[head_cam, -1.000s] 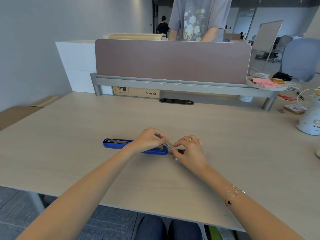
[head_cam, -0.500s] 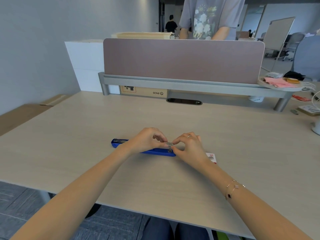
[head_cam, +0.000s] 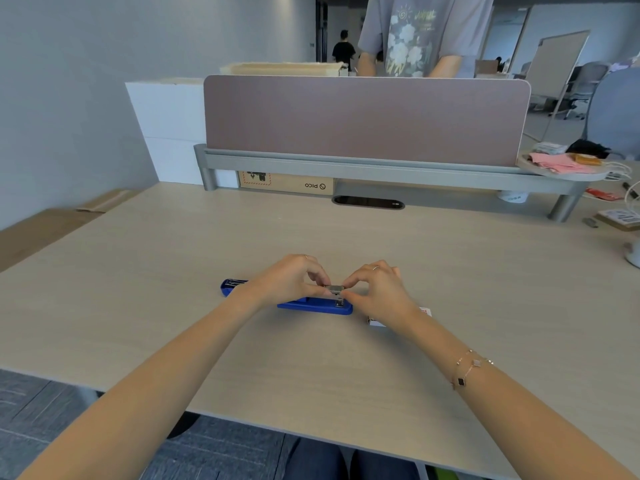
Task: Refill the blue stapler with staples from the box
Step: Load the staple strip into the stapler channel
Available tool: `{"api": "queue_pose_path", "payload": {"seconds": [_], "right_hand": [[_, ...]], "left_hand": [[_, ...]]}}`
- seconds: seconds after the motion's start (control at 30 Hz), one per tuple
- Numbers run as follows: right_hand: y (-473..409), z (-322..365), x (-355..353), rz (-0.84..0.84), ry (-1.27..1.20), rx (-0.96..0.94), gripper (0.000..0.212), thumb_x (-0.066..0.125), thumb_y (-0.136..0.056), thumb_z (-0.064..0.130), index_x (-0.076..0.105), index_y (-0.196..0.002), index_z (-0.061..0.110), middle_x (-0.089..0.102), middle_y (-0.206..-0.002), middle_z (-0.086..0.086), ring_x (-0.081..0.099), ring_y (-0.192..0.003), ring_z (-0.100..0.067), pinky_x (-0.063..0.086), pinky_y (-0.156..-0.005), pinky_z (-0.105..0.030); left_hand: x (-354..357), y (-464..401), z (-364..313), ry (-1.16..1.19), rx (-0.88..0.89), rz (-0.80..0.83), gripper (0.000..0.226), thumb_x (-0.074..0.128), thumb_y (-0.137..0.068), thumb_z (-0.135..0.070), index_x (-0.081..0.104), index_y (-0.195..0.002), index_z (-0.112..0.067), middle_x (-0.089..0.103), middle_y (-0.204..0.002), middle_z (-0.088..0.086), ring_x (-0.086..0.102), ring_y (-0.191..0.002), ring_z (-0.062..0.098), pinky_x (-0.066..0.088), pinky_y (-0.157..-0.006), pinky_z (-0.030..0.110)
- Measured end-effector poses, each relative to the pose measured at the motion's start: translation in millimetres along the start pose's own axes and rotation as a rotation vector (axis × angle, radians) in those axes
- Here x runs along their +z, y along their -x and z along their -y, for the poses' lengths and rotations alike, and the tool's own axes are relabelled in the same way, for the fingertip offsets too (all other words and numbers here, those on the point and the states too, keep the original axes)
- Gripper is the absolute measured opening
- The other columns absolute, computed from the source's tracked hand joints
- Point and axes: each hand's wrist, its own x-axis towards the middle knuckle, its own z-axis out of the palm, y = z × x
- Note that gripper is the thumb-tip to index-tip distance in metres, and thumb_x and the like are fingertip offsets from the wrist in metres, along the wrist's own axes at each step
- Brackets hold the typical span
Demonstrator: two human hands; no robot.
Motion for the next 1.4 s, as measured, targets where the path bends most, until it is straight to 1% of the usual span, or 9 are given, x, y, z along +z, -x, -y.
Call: {"api": "queue_pose_path", "payload": {"seconds": [0.23,0.4,0.7,0.8,0.97,1.1,1.2,1.3,1.4], "right_hand": [[-6.8,3.1,-6.1,0.099,0.095,-0.02,0.017,0.065,-0.082,0.034,0.07,-0.097,0.03,0.069,-0.107,0.003,0.04,-0.114,-0.017,0.022,-0.085,-0.029],[-6.8,3.6,-6.4,0.115,0.133,-0.022,0.02,0.062,-0.084,0.035,0.069,-0.102,0.03,0.068,-0.112,0.004,0.039,-0.116,-0.018,0.025,-0.092,-0.032],[-0.2,4.3,-6.9,0.131,0.124,0.001,0.026,0.063,-0.083,0.039,0.066,-0.106,0.028,0.066,-0.109,0.002,0.039,-0.115,-0.019,0.026,-0.091,-0.031],[4.4,1.0,-5.8,0.153,0.154,0.01,0.027,0.063,-0.082,0.039,0.066,-0.106,0.027,0.066,-0.11,0.001,0.04,-0.115,-0.02,0.027,-0.095,-0.034],[8.3,-1.5,-3.6,0.166,0.137,0.014,0.025,0.065,-0.08,0.041,0.067,-0.102,0.03,0.068,-0.104,0.002,0.041,-0.113,-0.02,0.027,-0.091,-0.035],[7.4,-1.0,-4.0,0.186,0.159,0.009,0.029,0.065,-0.079,0.042,0.065,-0.105,0.03,0.067,-0.107,0.003,0.04,-0.114,-0.02,0.028,-0.094,-0.036],[7.3,0.2,-4.7,0.197,0.17,0.007,0.029,0.065,-0.08,0.041,0.065,-0.106,0.029,0.066,-0.108,0.003,0.04,-0.113,-0.02,0.029,-0.094,-0.036],[7.3,0.5,-4.2,0.198,0.162,0.004,0.028,0.065,-0.08,0.04,0.065,-0.105,0.029,0.067,-0.108,0.003,0.041,-0.113,-0.02,0.029,-0.095,-0.037],[7.1,-0.5,-3.8,0.203,0.157,0.007,0.027,0.065,-0.08,0.04,0.066,-0.103,0.027,0.068,-0.106,0.004,0.042,-0.111,-0.021,0.03,-0.095,-0.037]], "left_hand": [[-1.9,-3.0,-0.3,-0.072,-0.011,0.028,0.018,0.073,-0.078,-0.036,0.076,-0.093,-0.027,0.067,-0.093,-0.004,0.057,-0.09,0.009,0.052,-0.082,0.041],[-0.1,-1.1,1.7,-0.097,0.013,0.036,0.019,0.07,-0.082,-0.033,0.074,-0.099,-0.027,0.066,-0.095,-0.003,0.056,-0.091,0.01,0.051,-0.084,0.039],[0.5,8.6,9.7,-0.118,0.041,-0.004,0.029,0.07,-0.082,-0.031,0.069,-0.11,-0.023,0.066,-0.101,-0.002,0.055,-0.094,0.014,0.047,-0.084,0.032],[-3.4,18.0,22.4,-0.121,0.011,-0.011,0.034,0.073,-0.08,-0.031,0.068,-0.112,-0.021,0.064,-0.103,-0.004,0.051,-0.096,0.011,0.043,-0.085,0.028],[-20.4,37.9,46.3,-0.122,-0.051,-0.037,0.026,0.076,-0.076,-0.027,0.068,-0.101,-0.022,0.063,-0.102,-0.005,0.051,-0.099,0.012,0.041,-0.086,0.025],[-34.3,51.4,67.9,-0.138,-0.116,-0.042,0.031,0.08,-0.071,-0.033,0.062,-0.096,-0.031,0.063,-0.102,-0.004,0.052,-0.096,0.011,0.035,-0.079,0.008],[-39.7,58.1,80.8,-0.147,-0.149,-0.044,0.034,0.081,-0.071,-0.031,0.061,-0.098,-0.03,0.06,-0.098,-0.006,0.053,-0.096,0.013,0.037,-0.079,0.009],[-39.5,63.8,92.4,-0.147,-0.216,-0.012,0.048,0.08,-0.072,-0.03,0.059,-0.115,-0.02,0.058,-0.106,-0.003,0.054,-0.1,0.014,0.042,-0.087,0.021],[-39.5,66.1,100.8,-0.178,-0.247,0.022,0.034,0.076,-0.076,-0.031,0.058,-0.105,-0.028,0.057,-0.101,-0.004,0.052,-0.094,0.013,0.038,-0.076,0.015]]}}
